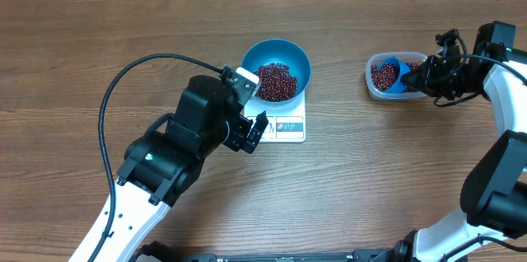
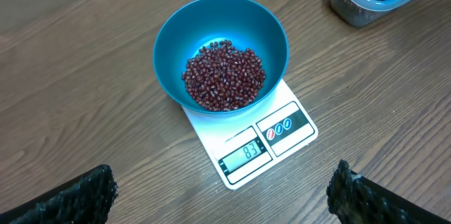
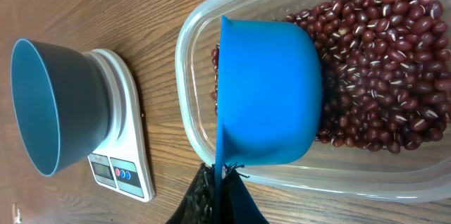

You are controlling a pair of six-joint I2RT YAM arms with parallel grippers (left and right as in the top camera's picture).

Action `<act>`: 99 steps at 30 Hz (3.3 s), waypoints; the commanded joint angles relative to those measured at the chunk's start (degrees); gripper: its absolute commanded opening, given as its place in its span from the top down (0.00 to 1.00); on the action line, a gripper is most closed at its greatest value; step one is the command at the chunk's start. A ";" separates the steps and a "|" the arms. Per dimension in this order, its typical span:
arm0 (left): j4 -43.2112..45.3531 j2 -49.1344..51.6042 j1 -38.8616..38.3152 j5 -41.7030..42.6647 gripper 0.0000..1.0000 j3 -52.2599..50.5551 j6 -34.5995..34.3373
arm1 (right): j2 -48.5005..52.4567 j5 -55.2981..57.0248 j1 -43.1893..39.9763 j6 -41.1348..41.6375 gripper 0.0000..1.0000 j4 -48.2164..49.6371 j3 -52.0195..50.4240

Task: Scoop item into bowl and weigh 150g on scale
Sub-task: 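Push the scoop through the beans to fill it, right gripper, then lift the filled scoop and carry it left over the teal bowl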

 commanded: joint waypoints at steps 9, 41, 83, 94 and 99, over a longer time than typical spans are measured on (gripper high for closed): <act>0.02 -0.07 0.26 -0.35 0.01 0.00 -0.46 | 0.07 -1.62 -0.28 -1.38 0.96 0.76 -0.39; 0.02 -0.07 0.26 -0.35 0.01 0.00 -0.46 | 0.07 -25.16 -15.63 -6.43 0.96 -4.20 -0.39; 0.02 -0.07 0.26 -0.35 0.00 0.00 -0.46 | -7.19 -38.66 5.09 -4.15 0.96 -5.38 4.72; 0.02 -0.07 0.26 -0.35 0.00 0.00 -0.46 | -7.78 -35.93 14.27 4.35 0.96 1.99 5.46; 0.02 -0.07 0.26 -0.35 0.01 0.00 -0.46 | -7.78 -30.38 19.08 9.84 0.96 6.78 5.46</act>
